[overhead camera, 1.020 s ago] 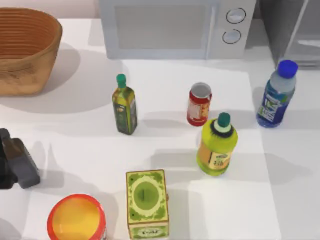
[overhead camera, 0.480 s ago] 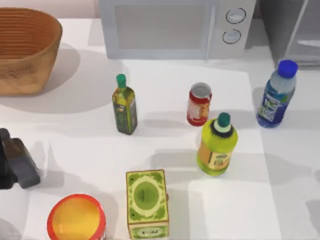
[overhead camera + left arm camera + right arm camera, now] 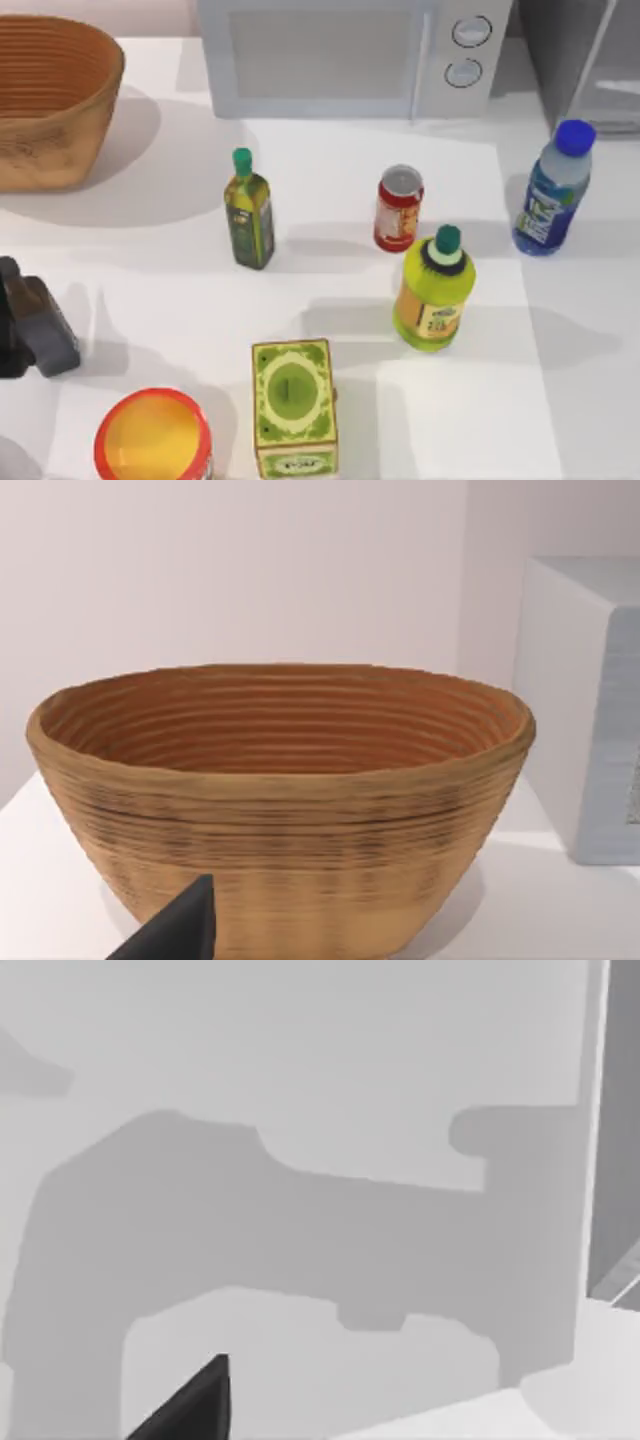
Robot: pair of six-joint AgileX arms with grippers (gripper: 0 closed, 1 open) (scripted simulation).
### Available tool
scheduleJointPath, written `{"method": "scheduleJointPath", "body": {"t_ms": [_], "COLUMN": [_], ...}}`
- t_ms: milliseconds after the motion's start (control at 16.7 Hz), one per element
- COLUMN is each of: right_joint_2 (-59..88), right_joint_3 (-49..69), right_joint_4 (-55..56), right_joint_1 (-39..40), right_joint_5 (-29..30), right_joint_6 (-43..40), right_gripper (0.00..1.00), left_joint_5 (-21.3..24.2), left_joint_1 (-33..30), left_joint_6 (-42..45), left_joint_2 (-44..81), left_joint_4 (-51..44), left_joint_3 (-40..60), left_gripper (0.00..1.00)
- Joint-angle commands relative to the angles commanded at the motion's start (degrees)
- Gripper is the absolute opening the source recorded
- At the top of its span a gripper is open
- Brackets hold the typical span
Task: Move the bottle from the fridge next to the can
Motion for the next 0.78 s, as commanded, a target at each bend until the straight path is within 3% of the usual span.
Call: {"method": "scheduleJointPath", "body": {"t_ms": [180, 360, 780], "right_joint_2": [12.6, 19.9, 21.7], "right_joint_3": [3.4, 5.3, 5.7], "right_joint_4": [2.0, 3.7, 4.2], "right_joint_1": [-11.5, -18.5, -20.1], "right_joint_5": [-5.8, -9.5, -10.5], "right_joint_6": [-12.6, -19.8, -21.6], "right_gripper": [1.0, 1.0, 1.0], "left_joint_5": [0.0, 0.0, 0.0], "left_joint_1": [0.0, 0.0, 0.0], "left_joint_6": [0.0, 0.0, 0.0], "left_joint_2": [0.0, 0.0, 0.0], "left_joint_4": [0.0, 0.0, 0.0], "left_joint_3": [0.0, 0.0, 0.0], "left_gripper": [1.0, 1.0, 1.0]}}
